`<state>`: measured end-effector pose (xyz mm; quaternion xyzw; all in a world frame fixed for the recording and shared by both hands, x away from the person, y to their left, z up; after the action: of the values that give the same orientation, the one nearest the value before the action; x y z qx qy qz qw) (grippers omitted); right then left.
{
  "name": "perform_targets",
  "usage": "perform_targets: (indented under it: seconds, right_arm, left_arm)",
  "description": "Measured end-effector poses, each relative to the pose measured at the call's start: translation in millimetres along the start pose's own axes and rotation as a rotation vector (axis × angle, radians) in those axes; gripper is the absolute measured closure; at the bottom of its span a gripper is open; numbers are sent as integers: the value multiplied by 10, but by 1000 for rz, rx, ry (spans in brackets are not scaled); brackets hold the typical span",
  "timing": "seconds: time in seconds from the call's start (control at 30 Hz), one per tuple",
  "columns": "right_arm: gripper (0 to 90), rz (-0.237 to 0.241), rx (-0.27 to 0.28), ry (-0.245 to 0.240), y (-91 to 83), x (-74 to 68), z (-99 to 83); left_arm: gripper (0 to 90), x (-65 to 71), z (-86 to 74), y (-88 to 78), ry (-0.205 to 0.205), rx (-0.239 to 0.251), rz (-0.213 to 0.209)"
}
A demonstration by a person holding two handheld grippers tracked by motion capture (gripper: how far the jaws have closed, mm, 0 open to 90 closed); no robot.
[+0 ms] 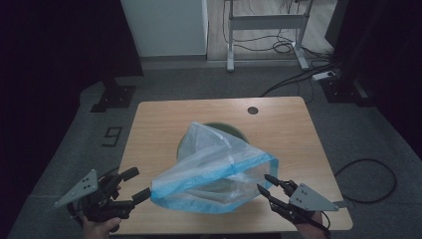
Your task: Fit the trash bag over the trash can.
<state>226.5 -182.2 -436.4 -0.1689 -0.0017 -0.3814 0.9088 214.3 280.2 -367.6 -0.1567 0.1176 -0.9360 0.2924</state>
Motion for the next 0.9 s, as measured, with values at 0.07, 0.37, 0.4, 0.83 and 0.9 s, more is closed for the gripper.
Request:
perform_targets:
  seconds: [0.07,0.37,0.4,0.83,0.9]
  right_arm:
    - [595,-1,-2,1,18,-7,10]
    - [592,9,-16,-4,104,-59,32]
    - [592,7,-18,-7,113,-65,36]
    - [592,11,-8,-17,145,-101,93]
    - [592,10,-3,-16,135,-99,96]
  left_arm:
    - [152,11,-8,-18,4,2,8]
    - [180,132,128,96,42,-51,21]
    - [190,128,186,134,44,-65,24]
    - [363,-9,476,790,98,-254,-13]
    - [463,-11,448,845,122,-273,-16]
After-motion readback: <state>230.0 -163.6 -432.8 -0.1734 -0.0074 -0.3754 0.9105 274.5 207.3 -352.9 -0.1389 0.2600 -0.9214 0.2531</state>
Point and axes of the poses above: each handheld gripper's, and its own axes: y roughly forward along the jaws, z roughly out of its top, x roughly to its right, the point moved 2 cm from there along y, roughly forward along the jaws, and after that the axes turned 8 degrees about -x, right-handed, at the moved point
